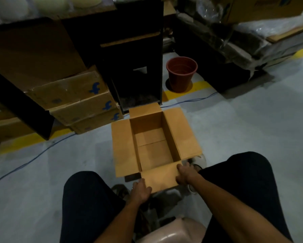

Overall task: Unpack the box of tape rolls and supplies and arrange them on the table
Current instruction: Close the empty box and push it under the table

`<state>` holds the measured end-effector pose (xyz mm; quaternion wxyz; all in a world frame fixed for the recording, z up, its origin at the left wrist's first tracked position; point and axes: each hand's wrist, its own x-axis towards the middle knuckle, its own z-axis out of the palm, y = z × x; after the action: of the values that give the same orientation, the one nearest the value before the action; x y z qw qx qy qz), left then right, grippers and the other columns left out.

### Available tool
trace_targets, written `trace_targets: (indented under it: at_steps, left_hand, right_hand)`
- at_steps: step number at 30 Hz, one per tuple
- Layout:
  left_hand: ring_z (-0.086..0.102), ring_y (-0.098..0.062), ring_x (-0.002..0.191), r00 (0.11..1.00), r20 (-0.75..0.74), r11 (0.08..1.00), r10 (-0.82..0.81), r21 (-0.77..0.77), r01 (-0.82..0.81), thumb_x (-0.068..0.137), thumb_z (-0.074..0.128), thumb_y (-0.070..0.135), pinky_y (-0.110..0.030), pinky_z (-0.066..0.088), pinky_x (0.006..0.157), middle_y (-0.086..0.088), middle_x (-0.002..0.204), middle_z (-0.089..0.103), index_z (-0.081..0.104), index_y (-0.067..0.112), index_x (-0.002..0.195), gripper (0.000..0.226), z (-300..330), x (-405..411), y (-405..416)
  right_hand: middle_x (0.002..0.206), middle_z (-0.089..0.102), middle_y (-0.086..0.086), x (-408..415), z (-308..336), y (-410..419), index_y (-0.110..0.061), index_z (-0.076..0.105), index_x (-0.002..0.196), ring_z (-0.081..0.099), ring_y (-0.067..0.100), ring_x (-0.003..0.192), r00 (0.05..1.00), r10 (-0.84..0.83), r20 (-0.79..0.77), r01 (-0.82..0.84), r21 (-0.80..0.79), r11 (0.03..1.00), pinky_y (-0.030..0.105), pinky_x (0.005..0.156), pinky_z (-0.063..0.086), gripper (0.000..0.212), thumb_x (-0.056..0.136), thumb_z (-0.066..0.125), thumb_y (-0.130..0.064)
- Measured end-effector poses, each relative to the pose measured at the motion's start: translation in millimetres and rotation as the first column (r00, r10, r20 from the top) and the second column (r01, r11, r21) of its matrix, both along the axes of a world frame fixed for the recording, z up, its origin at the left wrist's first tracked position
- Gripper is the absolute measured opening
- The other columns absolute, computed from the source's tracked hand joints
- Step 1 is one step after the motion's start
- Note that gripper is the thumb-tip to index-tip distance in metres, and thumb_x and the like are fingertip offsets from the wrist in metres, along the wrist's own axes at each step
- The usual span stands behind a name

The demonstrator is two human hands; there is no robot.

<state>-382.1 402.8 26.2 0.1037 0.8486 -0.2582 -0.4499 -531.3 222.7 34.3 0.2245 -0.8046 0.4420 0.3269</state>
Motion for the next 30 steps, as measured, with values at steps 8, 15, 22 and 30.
trace_targets:
  at_steps: [8, 15, 22, 30]
  left_hand:
    - [0.051, -0.018, 0.099, 0.989, -0.132, 0.997, 0.072, 0.011, -0.071, 0.092, 0.054, 0.031, -0.025, 0.043, 0.085, -0.005, 0.116, 0.059, 0.060, 0.013, 0.118, 0.031, 7, -5, -8]
    - [0.057, -0.025, 0.095, 0.942, -0.049, 0.933, 0.331, -0.136, -0.334, 0.093, 0.054, 0.032, -0.030, 0.045, 0.079, -0.005, 0.108, 0.059, 0.050, 0.017, 0.111, 0.023, 16, -1, -9]
    - [0.053, -0.009, 0.074, 0.812, -0.138, 0.743, 0.567, -0.341, -0.576, 0.100, 0.049, 0.025, -0.022, 0.039, 0.061, 0.001, 0.092, 0.063, 0.063, 0.019, 0.103, 0.015, 36, 4, -29]
    - [0.053, -0.023, 0.118, 0.830, -0.248, 0.738, 0.500, -0.380, -0.558, 0.100, 0.052, 0.030, -0.038, 0.041, 0.100, -0.002, 0.131, 0.057, 0.010, 0.023, 0.156, 0.071, 37, 3, -40]
  right_hand:
    - [0.140, 0.048, 0.023, 2, -4, -3, -0.008, 0.026, 0.144, 0.050, 0.036, 0.127, 0.982, -0.178, 0.060, 0.169, 0.124, 0.978, 0.039, 0.101, 0.044, 0.073, 0.088, 0.061, -0.040]
    - [0.124, 0.057, 0.014, 9, 6, -9, -0.013, 0.050, 0.119, 0.057, 0.032, 0.111, 0.952, -0.271, 0.140, 0.270, 0.024, 0.962, 0.041, 0.091, 0.051, 0.046, 0.084, 0.061, -0.040]
    - [0.117, 0.064, 0.016, 21, 11, -21, -0.009, 0.056, 0.116, 0.061, 0.034, 0.106, 0.783, -0.469, 0.408, 0.514, -0.001, 0.858, 0.042, 0.090, 0.052, 0.049, 0.095, 0.045, -0.052]
    - [0.137, 0.052, 0.020, 29, 12, -10, -0.029, -0.003, 0.152, 0.054, 0.041, 0.122, 0.571, -0.574, 0.587, 0.588, 0.195, 0.785, 0.050, 0.100, 0.043, 0.073, 0.097, 0.033, -0.060]
